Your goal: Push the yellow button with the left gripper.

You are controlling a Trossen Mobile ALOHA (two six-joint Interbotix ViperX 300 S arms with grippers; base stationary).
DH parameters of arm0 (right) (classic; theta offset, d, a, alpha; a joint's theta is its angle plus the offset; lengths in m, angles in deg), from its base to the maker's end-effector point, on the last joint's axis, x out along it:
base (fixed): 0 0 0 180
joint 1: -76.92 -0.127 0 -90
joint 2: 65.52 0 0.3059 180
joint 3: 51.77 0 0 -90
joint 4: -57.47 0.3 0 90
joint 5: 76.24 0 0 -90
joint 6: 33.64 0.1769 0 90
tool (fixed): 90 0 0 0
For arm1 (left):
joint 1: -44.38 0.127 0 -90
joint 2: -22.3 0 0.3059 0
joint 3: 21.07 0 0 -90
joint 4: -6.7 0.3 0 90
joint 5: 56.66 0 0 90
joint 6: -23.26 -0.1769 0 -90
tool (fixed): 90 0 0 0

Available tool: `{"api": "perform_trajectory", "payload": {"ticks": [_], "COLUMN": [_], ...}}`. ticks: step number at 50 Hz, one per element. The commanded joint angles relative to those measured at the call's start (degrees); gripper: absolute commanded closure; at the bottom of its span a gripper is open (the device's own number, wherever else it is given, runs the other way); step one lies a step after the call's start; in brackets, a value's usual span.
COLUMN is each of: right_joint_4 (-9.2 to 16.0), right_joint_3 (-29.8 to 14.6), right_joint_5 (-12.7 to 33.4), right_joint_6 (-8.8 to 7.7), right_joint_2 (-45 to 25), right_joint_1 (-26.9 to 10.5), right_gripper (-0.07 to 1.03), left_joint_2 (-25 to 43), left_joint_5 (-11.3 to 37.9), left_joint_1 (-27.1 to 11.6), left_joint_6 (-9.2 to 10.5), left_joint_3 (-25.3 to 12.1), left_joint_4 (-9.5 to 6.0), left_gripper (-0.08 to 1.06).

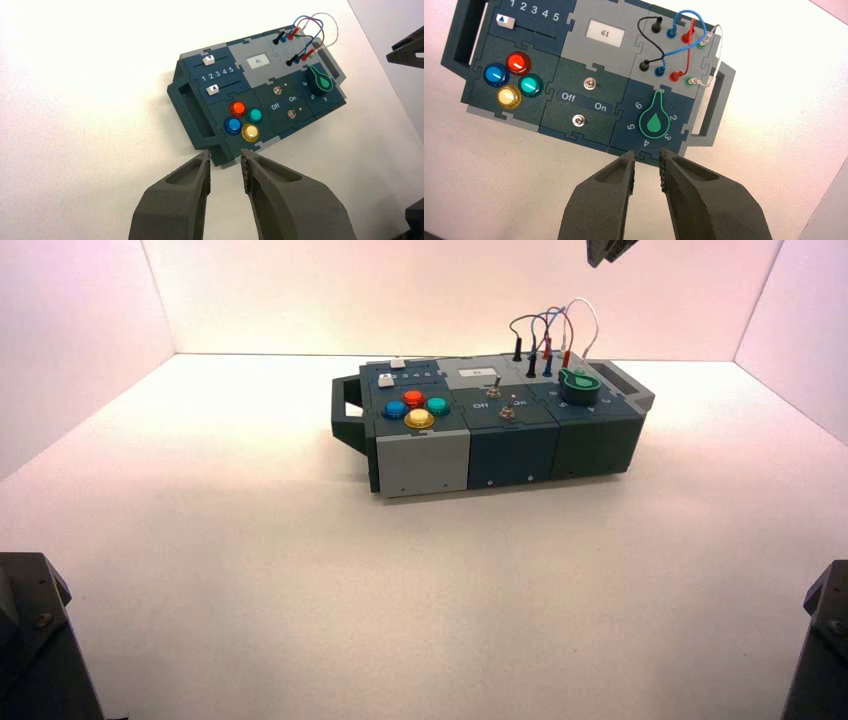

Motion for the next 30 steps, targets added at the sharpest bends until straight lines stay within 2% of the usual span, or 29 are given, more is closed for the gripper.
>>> {"api": "perform_trajectory", "payload": {"ticks": [1, 20, 30], "right_joint_4": [0.2, 0.2, 0.2], "right_joint_3": [-0.7, -0.5, -0.5], "right_joint_5": [-0.3, -0.3, -0.3], "right_joint_6": [0.18, 0.18, 0.18], "right_joint_2": [1.5, 1.6, 2.5], "right_joint_1": [-0.1, -0.1, -0.1], "right_gripper": [0.68, 0.68, 0.68], "left_joint_2": [-0.2, 0.4, 1.6], "left_joint_5": [-0.4, -0.4, -0.5], "left_joint_1": [0.6, 0.6, 0.6], "left_joint_6": [-0.18, -0.26, -1.05], "left_joint_3": [-1.3, -1.4, -1.8], "left_joint_4": [-0.09, 0.0, 0.09], "left_gripper": [0.62, 0.62, 0.62]}}
